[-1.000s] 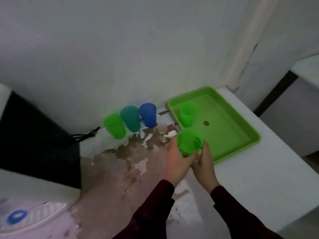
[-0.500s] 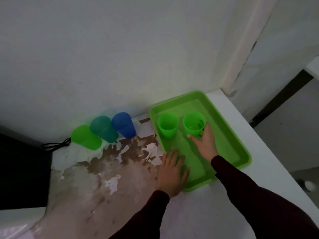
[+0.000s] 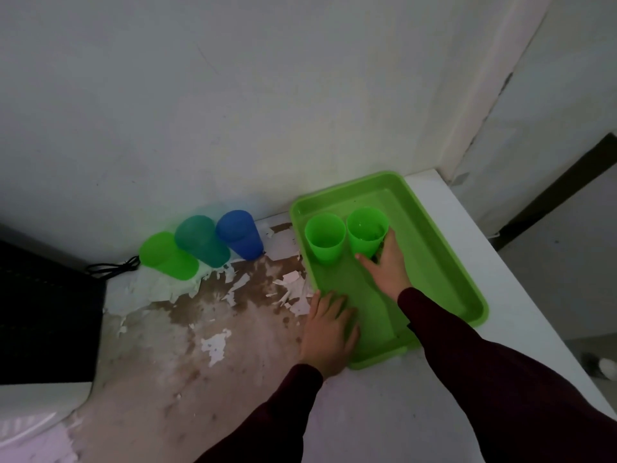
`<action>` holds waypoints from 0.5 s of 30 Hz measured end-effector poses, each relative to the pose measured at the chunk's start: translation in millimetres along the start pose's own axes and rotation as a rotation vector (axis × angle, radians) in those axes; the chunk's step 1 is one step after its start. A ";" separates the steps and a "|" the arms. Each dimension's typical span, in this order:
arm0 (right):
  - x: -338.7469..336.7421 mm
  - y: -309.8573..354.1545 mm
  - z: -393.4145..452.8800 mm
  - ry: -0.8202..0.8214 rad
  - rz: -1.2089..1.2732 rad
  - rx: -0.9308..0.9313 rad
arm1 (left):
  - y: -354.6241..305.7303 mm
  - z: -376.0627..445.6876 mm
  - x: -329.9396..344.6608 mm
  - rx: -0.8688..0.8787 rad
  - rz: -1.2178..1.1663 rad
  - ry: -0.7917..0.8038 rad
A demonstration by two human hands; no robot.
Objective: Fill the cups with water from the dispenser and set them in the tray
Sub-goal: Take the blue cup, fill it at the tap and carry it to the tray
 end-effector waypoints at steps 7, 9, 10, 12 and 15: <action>17.9 -18.8 -64.1 -0.063 -0.136 0.129 | 27.6 -26.6 -33.7 -0.194 -0.214 -0.275; 42.2 -17.2 -88.8 0.006 -0.193 0.045 | 49.1 -40.6 -50.3 -0.300 -0.219 -0.339; 54.9 -15.7 -98.1 0.028 -0.226 -0.010 | 59.8 -45.2 -59.8 -0.332 -0.208 -0.372; 79.2 -11.4 -110.7 0.054 -0.285 -0.105 | 81.6 -50.2 -82.5 -0.360 -0.154 -0.476; 101.7 -9.3 -115.6 0.035 -0.426 -0.184 | 111.6 -40.5 -115.9 -0.372 0.038 -0.505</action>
Point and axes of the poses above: each hand's wrist, its own z-axis towards the middle knuckle, its own x-axis out of the palm, y = z × x, the point moved 3 cm from there along z, towards the middle knuckle, and after that the axes turned 14 degrees about x, right-handed, at the moved point
